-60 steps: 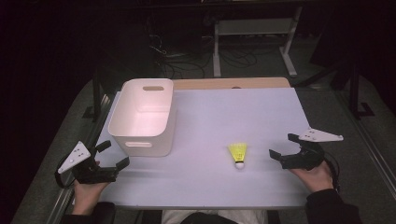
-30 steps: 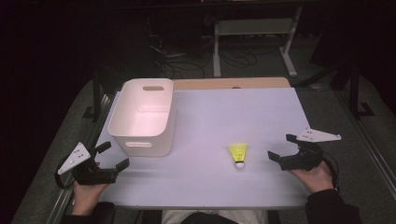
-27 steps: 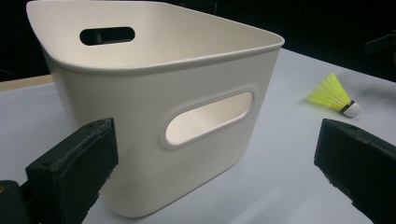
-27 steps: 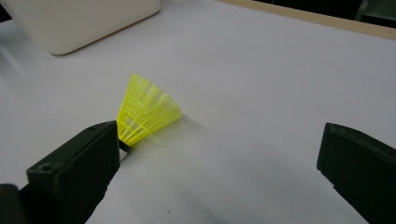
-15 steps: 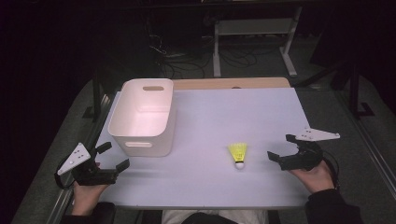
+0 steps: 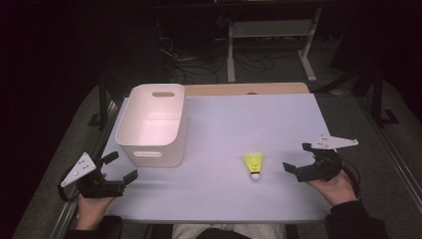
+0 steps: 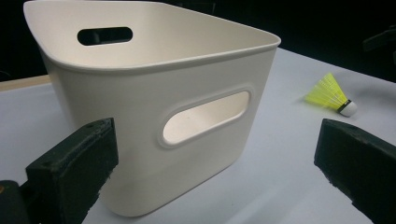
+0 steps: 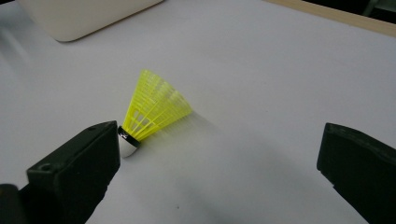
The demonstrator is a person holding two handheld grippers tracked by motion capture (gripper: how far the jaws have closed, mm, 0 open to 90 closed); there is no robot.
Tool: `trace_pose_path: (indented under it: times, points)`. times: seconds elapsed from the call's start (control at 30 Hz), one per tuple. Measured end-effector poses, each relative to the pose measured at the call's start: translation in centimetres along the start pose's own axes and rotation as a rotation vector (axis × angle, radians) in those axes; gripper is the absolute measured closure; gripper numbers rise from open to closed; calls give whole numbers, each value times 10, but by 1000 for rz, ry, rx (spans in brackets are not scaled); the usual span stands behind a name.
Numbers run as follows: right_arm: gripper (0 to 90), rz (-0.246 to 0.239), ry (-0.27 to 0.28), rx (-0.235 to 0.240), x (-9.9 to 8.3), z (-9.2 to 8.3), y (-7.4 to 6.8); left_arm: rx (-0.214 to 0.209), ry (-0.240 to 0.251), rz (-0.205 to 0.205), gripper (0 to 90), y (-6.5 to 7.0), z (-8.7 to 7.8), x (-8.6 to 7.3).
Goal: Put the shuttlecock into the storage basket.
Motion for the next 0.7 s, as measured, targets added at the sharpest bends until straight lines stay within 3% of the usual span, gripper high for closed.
trace_pose_path:
  times: [0.7]
  points:
    - [0, -37, -57, 40, 13, 11, -17, -4, -1, -2, 0, 1, 0, 0]
Point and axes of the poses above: each handheld gripper's, and its own axes: z roughly forward along the jaws, x roughly out of its top, y roughly to its right, the point moved 8 cm from there along z, roughly forward along the jaws, and after that the axes turned 8 degrees about -z, right-handed, at the moved point
